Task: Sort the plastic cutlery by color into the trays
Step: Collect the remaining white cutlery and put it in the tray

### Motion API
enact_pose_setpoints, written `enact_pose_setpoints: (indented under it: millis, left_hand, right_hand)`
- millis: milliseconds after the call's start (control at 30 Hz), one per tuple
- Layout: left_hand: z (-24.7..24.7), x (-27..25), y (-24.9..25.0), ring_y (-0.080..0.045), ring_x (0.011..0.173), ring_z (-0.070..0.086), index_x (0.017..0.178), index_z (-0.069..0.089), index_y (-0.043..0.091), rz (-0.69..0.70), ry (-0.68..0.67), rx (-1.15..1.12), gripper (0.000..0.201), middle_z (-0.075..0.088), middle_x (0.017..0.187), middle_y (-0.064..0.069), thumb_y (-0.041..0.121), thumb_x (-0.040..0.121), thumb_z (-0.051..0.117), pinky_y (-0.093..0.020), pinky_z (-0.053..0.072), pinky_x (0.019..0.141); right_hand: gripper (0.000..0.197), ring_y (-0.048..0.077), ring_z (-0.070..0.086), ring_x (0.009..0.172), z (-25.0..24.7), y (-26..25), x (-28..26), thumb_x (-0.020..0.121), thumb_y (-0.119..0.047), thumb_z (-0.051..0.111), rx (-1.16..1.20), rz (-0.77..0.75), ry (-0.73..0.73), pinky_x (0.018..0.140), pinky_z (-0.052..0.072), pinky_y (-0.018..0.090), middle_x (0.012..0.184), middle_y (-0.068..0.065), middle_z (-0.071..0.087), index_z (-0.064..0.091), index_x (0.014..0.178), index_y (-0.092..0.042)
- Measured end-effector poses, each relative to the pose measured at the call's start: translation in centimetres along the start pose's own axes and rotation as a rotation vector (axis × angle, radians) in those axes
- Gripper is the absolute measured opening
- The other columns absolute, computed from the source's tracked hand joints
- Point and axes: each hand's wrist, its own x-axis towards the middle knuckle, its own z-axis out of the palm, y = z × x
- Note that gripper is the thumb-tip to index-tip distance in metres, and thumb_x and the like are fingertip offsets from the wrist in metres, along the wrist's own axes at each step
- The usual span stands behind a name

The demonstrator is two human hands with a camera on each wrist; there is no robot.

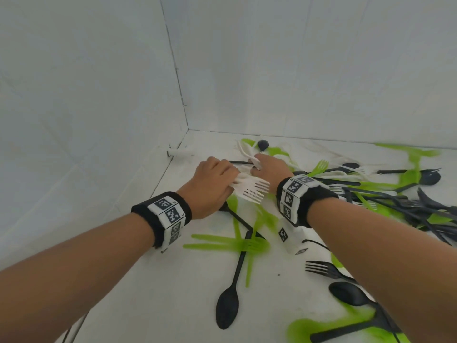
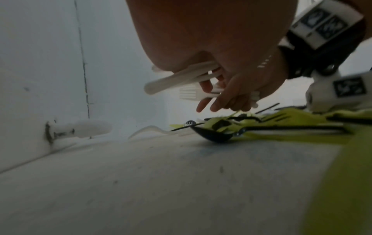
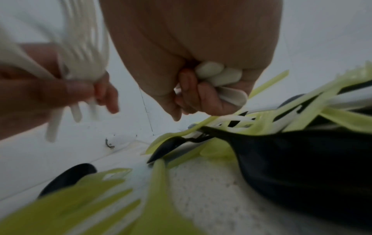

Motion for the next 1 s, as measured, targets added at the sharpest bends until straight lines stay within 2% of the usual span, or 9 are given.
enact_pose_setpoints:
  millis: [100, 200, 333, 433, 533, 633, 800, 900, 1000]
  left_hand:
    - [-1.4, 0.6, 0.5, -0.019, 0.079, 0.039, 0.090, 0.036, 0.023, -0.129, 0.060, -0.177, 0.007, 0.048, 0.082, 0.010, 0.024, 0.095, 0.031, -0.036, 0.031, 0.072]
    - [-2.0, 1.7, -0.3, -0.017, 0.057, 0.040, 0.092, 0.036, 0.016, -0.404, 0.071, -0.377, 0.020, 0.043, 0.068, 0.003, 0.030, 0.106, 0.041, -0.032, 0.033, 0.053]
    - [-0.5, 3.7, -3.6, -0.024, 0.080, 0.058, 0.101, 0.051, 0.011, -0.676, -0.077, -0.391, 0.022, 0.061, 0.089, -0.006, 0.032, 0.098, 0.056, -0.031, 0.040, 0.062]
    - [1.1, 5.3, -5.1, -0.029, 0.094, 0.057, 0.106, 0.055, 0.009, -0.648, -0.237, -0.266, 0.023, 0.061, 0.101, -0.007, 0.031, 0.098, 0.056, -0.035, 0.039, 0.074]
    - [1.9, 6.5, -5.4, -0.027, 0.093, 0.056, 0.102, 0.056, 0.013, -0.597, -0.360, -0.212, 0.020, 0.063, 0.105, -0.009, 0.032, 0.097, 0.059, -0.033, 0.039, 0.077]
    - [2.1, 7.0, -4.7, -0.029, 0.095, 0.060, 0.098, 0.055, 0.015, -0.568, -0.366, -0.217, 0.020, 0.061, 0.099, -0.006, 0.033, 0.095, 0.059, -0.033, 0.042, 0.076]
    - [1.6, 6.3, -3.3, -0.025, 0.088, 0.059, 0.095, 0.054, 0.017, -0.555, -0.358, -0.210, 0.021, 0.062, 0.095, -0.003, 0.037, 0.092, 0.059, -0.034, 0.042, 0.072]
    - [1.6, 5.2, -3.5, -0.024, 0.089, 0.061, 0.099, 0.056, 0.016, -0.574, -0.464, -0.192, 0.021, 0.064, 0.094, -0.002, 0.032, 0.088, 0.063, -0.033, 0.043, 0.069]
    - [1.3, 4.5, -3.7, -0.024, 0.091, 0.061, 0.102, 0.059, 0.016, -0.595, -0.441, -0.180, 0.021, 0.065, 0.096, -0.002, 0.030, 0.089, 0.066, -0.035, 0.047, 0.076]
  right_hand:
    - [0.011, 0.032, 0.064, 0.102, -0.2, 0.2, 1.2, 0.098, -0.020, 0.051, -0.056, 0.056, -0.042, 0.076, 0.045, 0.035, 0.096, 0.003, 0.061, 0.045, 0.107, -0.023]
    - [0.028, 0.033, 0.061, 0.108, -0.1, 0.5, 1.5, 0.102, -0.021, 0.046, -0.104, 0.092, -0.060, 0.084, 0.048, 0.036, 0.117, 0.009, 0.063, 0.052, 0.130, -0.019]
    - [0.020, 0.031, 0.060, 0.087, 0.0, 1.0, 1.8, 0.099, -0.021, 0.046, -0.104, 0.082, -0.031, 0.073, 0.048, 0.036, 0.104, 0.012, 0.064, 0.051, 0.118, -0.018]
    - [0.015, 0.027, 0.060, 0.081, 0.0, 1.3, 1.5, 0.100, -0.023, 0.045, -0.094, 0.081, -0.018, 0.073, 0.052, 0.038, 0.098, 0.009, 0.063, 0.052, 0.111, -0.016]
    - [0.022, 0.027, 0.061, 0.086, -0.2, 1.7, 1.0, 0.100, -0.028, 0.048, -0.056, 0.072, -0.011, 0.078, 0.054, 0.040, 0.103, 0.007, 0.064, 0.050, 0.119, -0.017]
    - [0.025, 0.029, 0.060, 0.092, -0.5, 2.0, 0.6, 0.100, -0.028, 0.051, -0.073, 0.010, -0.048, 0.077, 0.049, 0.037, 0.107, 0.007, 0.064, 0.050, 0.124, -0.019]
    - [0.019, 0.022, 0.062, 0.098, -0.5, 2.0, 0.9, 0.093, -0.018, 0.056, -0.132, -0.052, -0.092, 0.076, 0.046, 0.030, 0.101, -0.005, 0.063, 0.064, 0.099, -0.034]
    - [0.013, 0.023, 0.063, 0.094, -0.5, 1.6, 0.8, 0.091, -0.022, 0.059, -0.158, -0.055, -0.083, 0.076, 0.051, 0.033, 0.096, -0.004, 0.064, 0.066, 0.093, -0.033]
    - [0.008, 0.024, 0.065, 0.092, -0.6, 1.4, 0.6, 0.093, -0.029, 0.060, -0.119, -0.062, -0.039, 0.082, 0.056, 0.038, 0.096, -0.001, 0.068, 0.068, 0.093, -0.029]
